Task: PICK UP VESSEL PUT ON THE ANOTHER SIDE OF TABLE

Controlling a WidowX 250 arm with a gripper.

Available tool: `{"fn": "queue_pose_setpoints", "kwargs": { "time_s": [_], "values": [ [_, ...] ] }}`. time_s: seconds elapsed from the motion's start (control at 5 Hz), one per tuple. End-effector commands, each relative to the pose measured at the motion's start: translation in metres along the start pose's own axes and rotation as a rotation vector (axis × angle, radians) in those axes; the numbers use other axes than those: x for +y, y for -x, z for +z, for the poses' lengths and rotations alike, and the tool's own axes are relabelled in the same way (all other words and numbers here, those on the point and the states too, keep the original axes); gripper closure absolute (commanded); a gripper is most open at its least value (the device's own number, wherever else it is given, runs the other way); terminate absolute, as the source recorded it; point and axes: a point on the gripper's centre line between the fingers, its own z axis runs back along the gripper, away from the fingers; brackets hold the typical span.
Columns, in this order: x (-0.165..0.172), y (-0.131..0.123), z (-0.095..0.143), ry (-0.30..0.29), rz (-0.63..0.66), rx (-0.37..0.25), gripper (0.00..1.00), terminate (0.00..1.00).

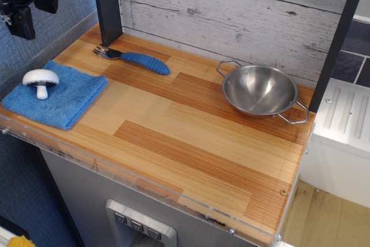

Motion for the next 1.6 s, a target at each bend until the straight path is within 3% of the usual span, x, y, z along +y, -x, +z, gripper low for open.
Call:
{"fn": "queue_pose_setpoints", "kwargs": {
  "time_s": [0.0, 0.6, 0.8, 1.0, 1.4],
  "values": [
    [0.000, 0.000, 0.000, 0.000, 0.000, 0.000, 0.00, 0.00],
    [0.001, 0.066, -0.012, 0.099, -0.267, 0.123, 0.00, 0.00],
    [-0.001, 0.099, -0.012, 0.227, -0.377, 0.301, 0.00, 0.00],
    [-0.003, 0.131, -0.011, 0.270, -0.491, 0.375, 0.00, 0.00],
    [-0.010, 0.179, -0.014, 0.337, -0.677, 0.453, 0.00, 0.00]
  ]
}}
